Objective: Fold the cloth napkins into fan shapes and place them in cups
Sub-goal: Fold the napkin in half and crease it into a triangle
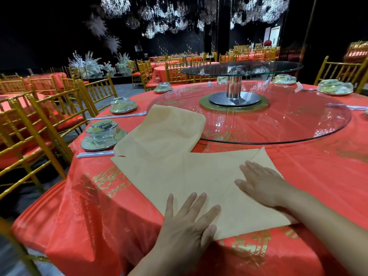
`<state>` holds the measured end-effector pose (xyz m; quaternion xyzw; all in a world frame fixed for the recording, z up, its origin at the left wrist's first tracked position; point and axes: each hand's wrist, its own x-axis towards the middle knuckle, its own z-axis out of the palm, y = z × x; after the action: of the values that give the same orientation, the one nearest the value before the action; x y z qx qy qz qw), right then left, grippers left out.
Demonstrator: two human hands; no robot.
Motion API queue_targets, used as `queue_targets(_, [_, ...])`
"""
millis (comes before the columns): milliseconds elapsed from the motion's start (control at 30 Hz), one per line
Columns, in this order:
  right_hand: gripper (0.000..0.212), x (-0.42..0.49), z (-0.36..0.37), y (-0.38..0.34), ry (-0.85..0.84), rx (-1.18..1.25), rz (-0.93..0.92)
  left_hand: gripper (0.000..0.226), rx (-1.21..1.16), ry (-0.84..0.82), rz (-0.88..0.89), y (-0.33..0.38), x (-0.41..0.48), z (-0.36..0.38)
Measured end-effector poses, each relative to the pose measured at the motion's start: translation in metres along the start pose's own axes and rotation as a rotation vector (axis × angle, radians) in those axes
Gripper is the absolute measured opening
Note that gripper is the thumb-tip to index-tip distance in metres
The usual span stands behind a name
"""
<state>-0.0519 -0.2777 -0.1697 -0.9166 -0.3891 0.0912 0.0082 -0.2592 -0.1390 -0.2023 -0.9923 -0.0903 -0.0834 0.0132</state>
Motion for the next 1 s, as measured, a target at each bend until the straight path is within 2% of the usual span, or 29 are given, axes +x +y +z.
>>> queue_targets(167, [0.068, 0.036, -0.007, 0.025, 0.038, 0.003, 0.125, 0.044, -0.022, -0.014, -0.009, -0.001, 0.000, 0.002])
queue_targets(300, [0.068, 0.036, -0.019, 0.029, 0.055, 0.178, 0.080, 0.045, -0.036, -0.035, -0.014, 0.002, 0.000, 0.001])
queue_targets(400, [0.059, 0.027, -0.028, 0.031, 0.163, 0.297, 0.123, 0.046, -0.049, -0.018, -0.012, 0.002, 0.001, 0.002])
queue_targets(467, [0.036, 0.022, -0.029, 0.033, 0.271, 0.251, 0.153, 0.047, -0.050, 0.009, -0.008, 0.001, 0.002, 0.003])
queue_targets(533, [0.034, 0.022, -0.026, 0.037, 0.351, 0.262, 0.216, 0.049, -0.047, 0.029, -0.007, -0.001, 0.003, 0.004])
queue_targets(600, [0.038, 0.026, -0.026, 0.044, 0.401, 0.408, 0.324, 0.052, -0.033, 0.064, -0.009, -0.001, 0.003, 0.005])
queue_targets(700, [0.045, 0.038, -0.033, 0.052, 0.317, 0.536, 0.458, 0.049, -0.029, 0.114, 0.013, -0.002, 0.005, 0.002])
queue_targets(767, [0.040, 0.045, -0.035, 0.056, 0.276, 0.600, 0.491, 0.049, -0.052, 0.099, 0.027, -0.001, 0.007, -0.007])
queue_targets(867, [0.028, 0.052, -0.035, 0.060, 0.296, 0.724, 0.466, 0.076, -0.185, -0.003, 0.026, 0.003, 0.023, -0.022])
queue_targets(933, [0.030, 0.054, -0.033, 0.060, 0.332, 0.759, 0.431, 0.087, -0.283, -0.050, -0.043, 0.007, 0.035, -0.027])
queue_targets(1000, [0.031, 0.056, -0.030, 0.061, 0.356, 0.772, 0.403, 0.074, -0.338, -0.040, -0.115, 0.011, 0.047, -0.031])
